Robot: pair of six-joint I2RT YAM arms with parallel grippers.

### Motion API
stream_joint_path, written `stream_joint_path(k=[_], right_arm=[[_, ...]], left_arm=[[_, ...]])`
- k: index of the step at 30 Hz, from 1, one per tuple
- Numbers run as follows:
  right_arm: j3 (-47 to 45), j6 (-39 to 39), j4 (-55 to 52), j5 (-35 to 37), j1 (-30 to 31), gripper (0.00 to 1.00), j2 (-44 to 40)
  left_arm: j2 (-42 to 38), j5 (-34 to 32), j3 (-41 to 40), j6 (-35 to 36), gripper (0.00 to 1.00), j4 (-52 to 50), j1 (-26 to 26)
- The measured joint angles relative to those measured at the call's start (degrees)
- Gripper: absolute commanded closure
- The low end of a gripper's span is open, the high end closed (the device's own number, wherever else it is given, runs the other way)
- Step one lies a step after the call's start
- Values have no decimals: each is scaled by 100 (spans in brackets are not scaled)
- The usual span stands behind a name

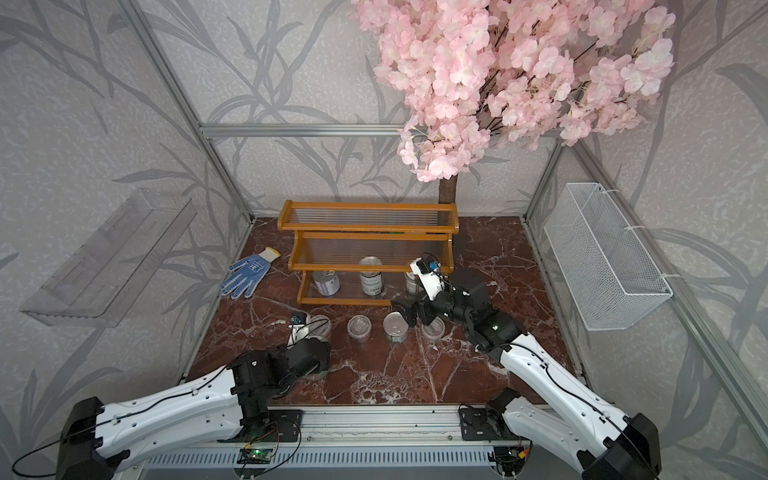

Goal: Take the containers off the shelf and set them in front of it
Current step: Place the container at the center of the board.

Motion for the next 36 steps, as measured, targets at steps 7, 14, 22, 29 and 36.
stream_joint_path(k=[7, 14, 22, 29, 36], right_arm=[[-33, 0, 33, -2, -11, 1, 0], [-37, 0, 33, -57, -70, 1, 0], [-72, 2, 37, -153, -162, 1, 0], [-111, 2, 81, -197, -223, 1, 0], [-118, 4, 144, -216, -258, 1, 4]], left_arm=[[7, 61, 50, -94, 7, -129, -11], [-7, 63, 96, -234, 5, -400, -13], [-114, 26, 319, -350, 3, -697, -15], [-138, -345, 914, -107, 1, -907, 44], [129, -83, 927, 695, 1, -402, 960]])
